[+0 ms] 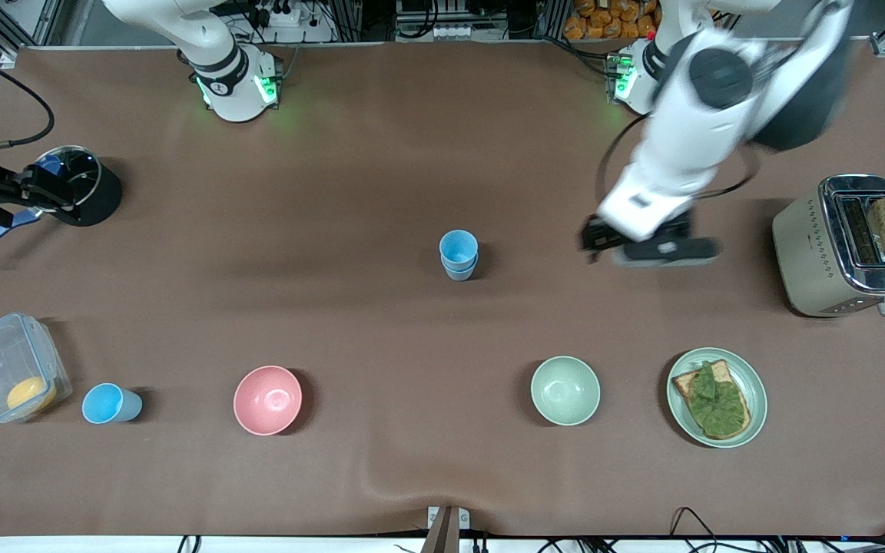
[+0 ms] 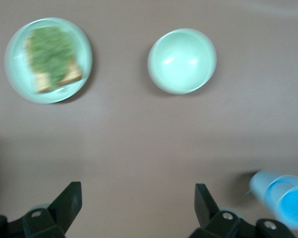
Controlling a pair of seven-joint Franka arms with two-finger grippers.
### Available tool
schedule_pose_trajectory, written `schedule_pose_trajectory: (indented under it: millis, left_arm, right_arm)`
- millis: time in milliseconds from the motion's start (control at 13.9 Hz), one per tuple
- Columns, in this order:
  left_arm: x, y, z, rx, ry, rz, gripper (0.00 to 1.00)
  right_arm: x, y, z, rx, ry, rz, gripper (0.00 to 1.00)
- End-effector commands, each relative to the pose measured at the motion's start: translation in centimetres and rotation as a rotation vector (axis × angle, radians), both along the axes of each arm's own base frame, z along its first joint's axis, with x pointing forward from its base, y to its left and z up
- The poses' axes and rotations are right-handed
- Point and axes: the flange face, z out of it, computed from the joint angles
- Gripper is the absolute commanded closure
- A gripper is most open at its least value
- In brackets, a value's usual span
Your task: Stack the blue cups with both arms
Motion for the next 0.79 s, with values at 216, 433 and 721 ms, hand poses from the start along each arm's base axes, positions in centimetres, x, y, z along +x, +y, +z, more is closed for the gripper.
schedule_pose_trajectory:
  millis: [216,433,721]
  left_arm:
    - [-4.3,9.7,5.9,-0.020,0.113,0.015,0.00]
    - [-5.6,13.7,9.1,-0.076,0.157,0.101,0.00]
    - [-5.5,17.6,11.5,-0.096,0.154,0.126,0.00]
  right_arm:
    - [-0.3,0.0,0.8,-0.001,-0.014,0.013,0.00]
    - [-0.4,0.2,0.8,0.006,-0.016,0.008,0.00]
    - [-0.4,0.4,0.9,0.008,-0.017,0.002,0.00]
